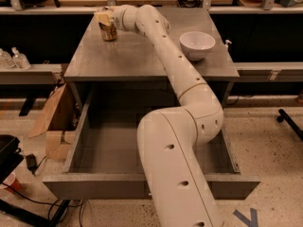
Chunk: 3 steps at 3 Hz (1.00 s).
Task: Place orange can into top drawer
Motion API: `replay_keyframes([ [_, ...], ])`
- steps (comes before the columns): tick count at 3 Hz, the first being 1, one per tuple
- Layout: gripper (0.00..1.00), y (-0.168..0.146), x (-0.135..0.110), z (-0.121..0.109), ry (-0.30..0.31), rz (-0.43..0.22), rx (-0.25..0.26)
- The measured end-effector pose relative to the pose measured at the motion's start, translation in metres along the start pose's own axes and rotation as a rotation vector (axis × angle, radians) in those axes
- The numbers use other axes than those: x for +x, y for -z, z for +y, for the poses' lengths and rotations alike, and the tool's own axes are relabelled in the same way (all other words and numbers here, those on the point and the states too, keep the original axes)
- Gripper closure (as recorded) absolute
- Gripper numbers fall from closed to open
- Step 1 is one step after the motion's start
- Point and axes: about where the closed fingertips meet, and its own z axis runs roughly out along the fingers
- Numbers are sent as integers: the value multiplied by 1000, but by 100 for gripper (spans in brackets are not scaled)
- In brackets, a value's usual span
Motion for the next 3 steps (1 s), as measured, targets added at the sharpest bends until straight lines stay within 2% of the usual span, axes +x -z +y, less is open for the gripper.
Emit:
replay_keyframes([
  [1, 100, 17, -29, 13, 22, -10, -52],
  [2, 100, 60, -78, 23, 44, -31, -87],
  [3, 100, 159, -168, 28, 79, -111, -46],
])
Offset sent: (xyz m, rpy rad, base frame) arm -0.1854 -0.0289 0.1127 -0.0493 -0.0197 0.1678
